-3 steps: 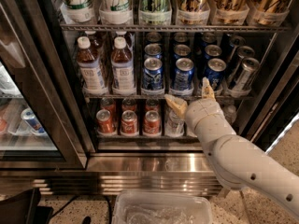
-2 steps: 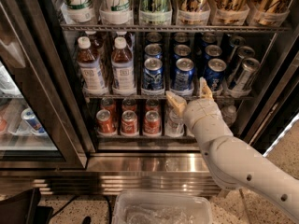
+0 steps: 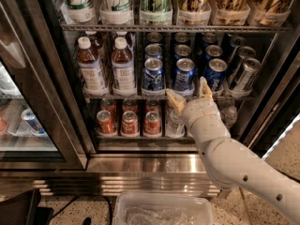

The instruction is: Pick pepsi can from middle shelf of fridge

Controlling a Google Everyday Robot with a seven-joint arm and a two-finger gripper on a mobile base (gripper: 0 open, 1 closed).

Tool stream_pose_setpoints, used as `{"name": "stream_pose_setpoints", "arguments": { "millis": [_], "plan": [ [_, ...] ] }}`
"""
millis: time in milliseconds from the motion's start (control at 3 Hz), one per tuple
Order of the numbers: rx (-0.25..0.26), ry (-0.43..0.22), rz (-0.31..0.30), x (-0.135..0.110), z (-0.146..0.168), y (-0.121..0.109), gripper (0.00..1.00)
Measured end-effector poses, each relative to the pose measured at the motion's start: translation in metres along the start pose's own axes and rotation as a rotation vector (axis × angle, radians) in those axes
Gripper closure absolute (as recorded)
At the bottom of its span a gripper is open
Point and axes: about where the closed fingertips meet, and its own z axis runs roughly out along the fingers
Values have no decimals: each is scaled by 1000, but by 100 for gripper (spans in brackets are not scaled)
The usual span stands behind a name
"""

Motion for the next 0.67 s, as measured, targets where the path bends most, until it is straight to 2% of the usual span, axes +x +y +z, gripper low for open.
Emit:
{"name": "stream_pose_setpoints", "arguments": {
  "millis": [667],
  "plan": [
    [-4, -12, 30, 1, 12, 5, 33]
  ]
}}
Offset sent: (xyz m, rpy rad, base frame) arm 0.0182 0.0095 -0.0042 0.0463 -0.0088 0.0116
